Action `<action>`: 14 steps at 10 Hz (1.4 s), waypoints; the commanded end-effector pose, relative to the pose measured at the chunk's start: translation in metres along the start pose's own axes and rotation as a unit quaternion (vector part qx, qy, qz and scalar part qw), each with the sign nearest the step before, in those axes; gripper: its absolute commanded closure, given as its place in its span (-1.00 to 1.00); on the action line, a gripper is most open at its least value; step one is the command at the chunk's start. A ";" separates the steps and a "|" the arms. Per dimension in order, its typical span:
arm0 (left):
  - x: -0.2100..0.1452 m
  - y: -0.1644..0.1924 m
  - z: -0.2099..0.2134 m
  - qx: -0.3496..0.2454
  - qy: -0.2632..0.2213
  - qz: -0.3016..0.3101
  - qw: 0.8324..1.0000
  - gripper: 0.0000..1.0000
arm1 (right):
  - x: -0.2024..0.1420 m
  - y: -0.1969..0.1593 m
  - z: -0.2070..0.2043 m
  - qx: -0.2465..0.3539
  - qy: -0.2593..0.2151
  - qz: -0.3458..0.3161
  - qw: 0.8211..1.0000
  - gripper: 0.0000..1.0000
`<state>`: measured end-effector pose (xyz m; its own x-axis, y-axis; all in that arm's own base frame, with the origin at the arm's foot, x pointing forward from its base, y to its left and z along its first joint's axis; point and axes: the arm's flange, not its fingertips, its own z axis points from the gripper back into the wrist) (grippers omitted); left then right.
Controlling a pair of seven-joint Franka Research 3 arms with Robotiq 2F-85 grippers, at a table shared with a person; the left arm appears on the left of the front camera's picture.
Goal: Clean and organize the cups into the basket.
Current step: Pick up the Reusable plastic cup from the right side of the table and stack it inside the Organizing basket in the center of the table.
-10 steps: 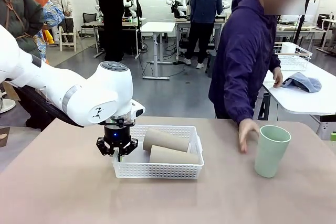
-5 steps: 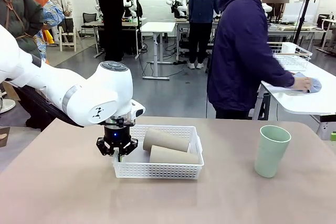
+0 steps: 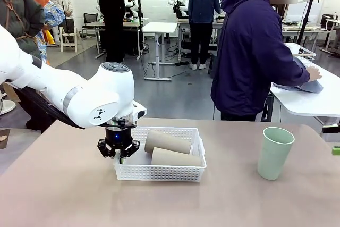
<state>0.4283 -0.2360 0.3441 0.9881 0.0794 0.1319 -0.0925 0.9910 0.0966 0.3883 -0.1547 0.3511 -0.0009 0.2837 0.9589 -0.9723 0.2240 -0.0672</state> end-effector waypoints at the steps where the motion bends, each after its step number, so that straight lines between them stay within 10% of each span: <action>1: -0.002 0.000 0.000 0.008 -0.005 0.001 1.000 1.00 | -0.026 0.002 -0.007 0.002 0.025 0.014 1.000 -1.00; 14: -0.002 0.000 0.000 0.008 -0.005 0.001 1.000 1.00 | -0.074 -0.013 -0.066 0.019 0.051 -0.008 0.998 -1.00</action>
<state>0.4283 -0.2360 0.3442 0.9881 0.0794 0.1320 -0.0926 0.9910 0.0966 0.4205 -0.1164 0.2644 0.0361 0.3671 0.9295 -0.9777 0.2054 -0.0431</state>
